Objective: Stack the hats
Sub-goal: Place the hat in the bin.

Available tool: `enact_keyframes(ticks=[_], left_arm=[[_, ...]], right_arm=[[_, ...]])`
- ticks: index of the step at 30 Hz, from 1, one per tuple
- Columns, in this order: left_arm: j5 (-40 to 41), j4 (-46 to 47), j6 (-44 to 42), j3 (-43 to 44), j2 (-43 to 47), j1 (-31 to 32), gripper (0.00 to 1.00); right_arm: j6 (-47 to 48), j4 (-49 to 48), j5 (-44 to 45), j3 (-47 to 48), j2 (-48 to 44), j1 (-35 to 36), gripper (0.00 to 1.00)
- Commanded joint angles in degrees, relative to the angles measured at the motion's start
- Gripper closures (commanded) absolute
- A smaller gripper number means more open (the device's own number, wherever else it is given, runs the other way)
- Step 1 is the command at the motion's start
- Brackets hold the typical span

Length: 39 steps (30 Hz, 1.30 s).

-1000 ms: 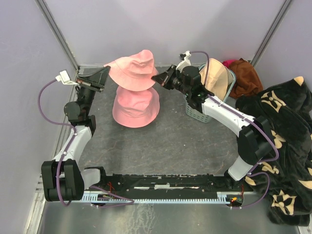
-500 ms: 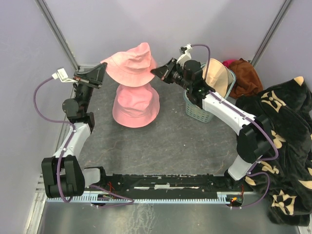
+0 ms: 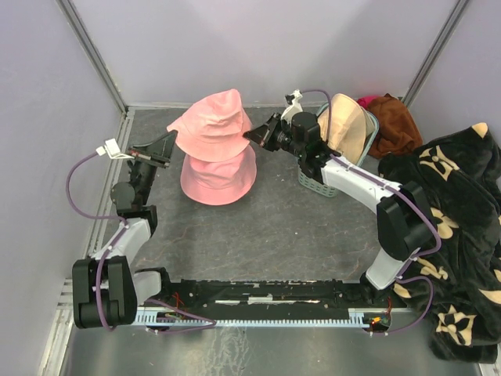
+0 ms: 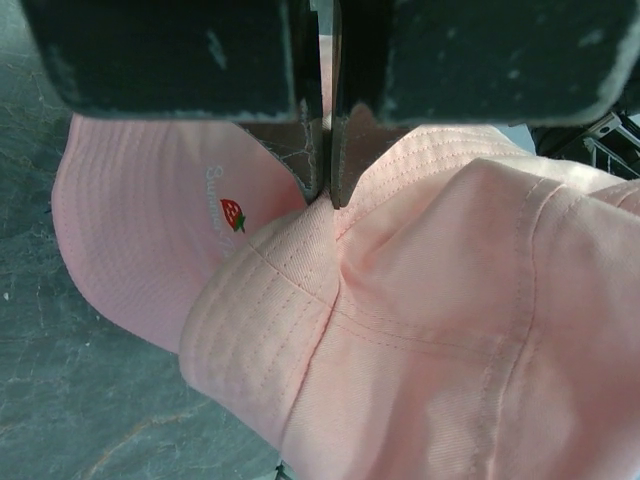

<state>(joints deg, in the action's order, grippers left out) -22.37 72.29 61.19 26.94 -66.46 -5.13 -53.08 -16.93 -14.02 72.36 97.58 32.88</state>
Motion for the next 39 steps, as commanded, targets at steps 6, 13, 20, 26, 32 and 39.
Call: enact_keyframes(ticks=[6, 13, 20, 26, 32, 39], left_arm=[[5.1, -4.9, 0.0, -5.9, 8.5, -0.3, 0.97], [7.0, -14.8, 2.8, -8.6, 13.6, -0.3, 0.97], [8.0, -23.1, 4.6, -10.0, 16.6, -0.3, 0.97], [8.7, -27.5, 4.1, -11.0, 17.6, -0.3, 0.97], [10.0, -33.5, 3.1, -11.0, 19.5, -0.3, 0.97], [12.1, -41.5, 2.0, -10.4, 21.2, -0.3, 0.97]], right_arm=[[1.3, -2.2, -1.7, -2.3, -4.2, 0.1, 0.99], [2.5, 1.4, -1.6, -2.6, -6.5, 0.2, 0.99], [3.7, 2.4, -1.8, -4.5, -6.4, 0.8, 0.99], [5.1, 3.0, -1.7, -5.9, -6.4, 1.2, 0.99], [7.9, 6.0, -1.1, -5.1, -6.5, 2.1, 0.99], [10.1, 8.7, -0.4, -4.9, -5.9, 3.1, 0.99]])
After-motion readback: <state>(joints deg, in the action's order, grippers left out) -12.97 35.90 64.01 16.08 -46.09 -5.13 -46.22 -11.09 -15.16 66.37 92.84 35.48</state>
